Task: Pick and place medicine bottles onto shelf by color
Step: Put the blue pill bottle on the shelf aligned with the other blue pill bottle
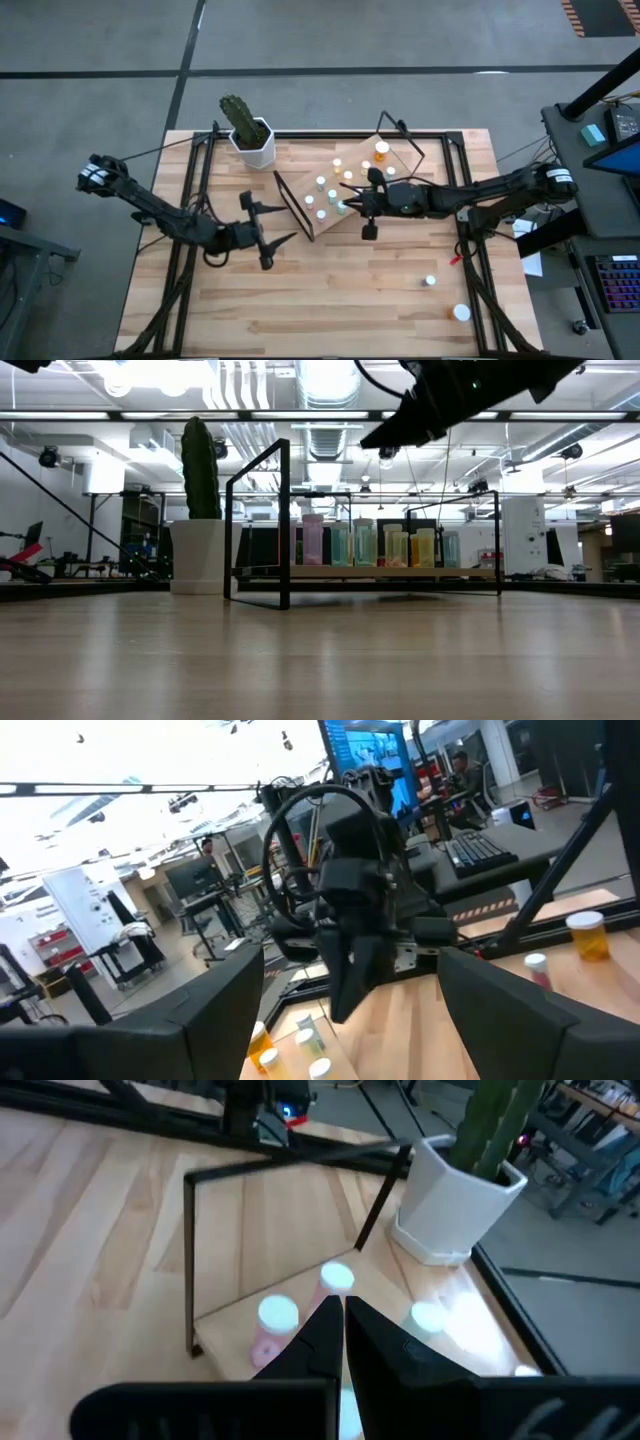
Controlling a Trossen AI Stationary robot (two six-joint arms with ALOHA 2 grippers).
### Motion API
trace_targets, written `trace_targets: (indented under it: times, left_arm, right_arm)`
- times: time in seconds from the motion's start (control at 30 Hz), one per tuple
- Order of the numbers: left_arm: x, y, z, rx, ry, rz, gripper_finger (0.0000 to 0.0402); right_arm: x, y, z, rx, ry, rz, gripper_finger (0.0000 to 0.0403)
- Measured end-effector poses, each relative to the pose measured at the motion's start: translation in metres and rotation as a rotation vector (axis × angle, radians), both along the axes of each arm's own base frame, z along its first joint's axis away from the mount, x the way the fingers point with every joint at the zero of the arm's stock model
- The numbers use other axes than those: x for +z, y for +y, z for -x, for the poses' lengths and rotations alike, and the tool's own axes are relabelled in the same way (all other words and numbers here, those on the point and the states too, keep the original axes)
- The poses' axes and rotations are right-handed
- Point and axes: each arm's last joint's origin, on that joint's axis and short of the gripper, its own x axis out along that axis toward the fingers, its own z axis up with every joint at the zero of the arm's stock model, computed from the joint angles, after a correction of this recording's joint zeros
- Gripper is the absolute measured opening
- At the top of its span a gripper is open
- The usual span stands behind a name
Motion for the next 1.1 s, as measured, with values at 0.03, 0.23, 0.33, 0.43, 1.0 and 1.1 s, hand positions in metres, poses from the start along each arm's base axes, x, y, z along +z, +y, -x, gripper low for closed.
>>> trace_targets:
  times: [0.03, 0.23, 0.33, 0.43, 1.0, 1.1]
  left_arm:
    - [0.0, 0.0, 0.0, 0.002, 0.001, 0.0, 0.028]
    - [0.002, 0.002, 0.0, 0.006, -0.02, 0.016, 0.028]
    - [0.003, 0.002, -0.001, 0.008, -0.024, 0.018, 0.028]
    - [0.003, 0.004, -0.001, 0.016, -0.023, 0.018, 0.028]
    - [0.003, 0.012, -0.004, 0.039, -0.048, 0.082, 0.028]
    - [0.003, 0.012, -0.004, 0.039, -0.05, 0.09, 0.028]
  right_arm:
    - [-0.003, 0.0, 0.001, -0.003, 0.005, -0.006, 0.0009]
    - [-0.007, 0.0, 0.003, -0.004, 0.009, -0.009, 0.0009]
    - [-0.006, 0.0, 0.002, -0.003, 0.0, -0.006, 0.0009]
    - [-0.006, 0.0, 0.002, 0.0, -0.006, 0.001, 0.0009]
    - [-0.007, 0.0, 0.003, 0.0, -0.002, 0.001, 0.0009]
    - [-0.007, 0.0, 0.003, 0.0, -0.002, 0.001, 0.0009]
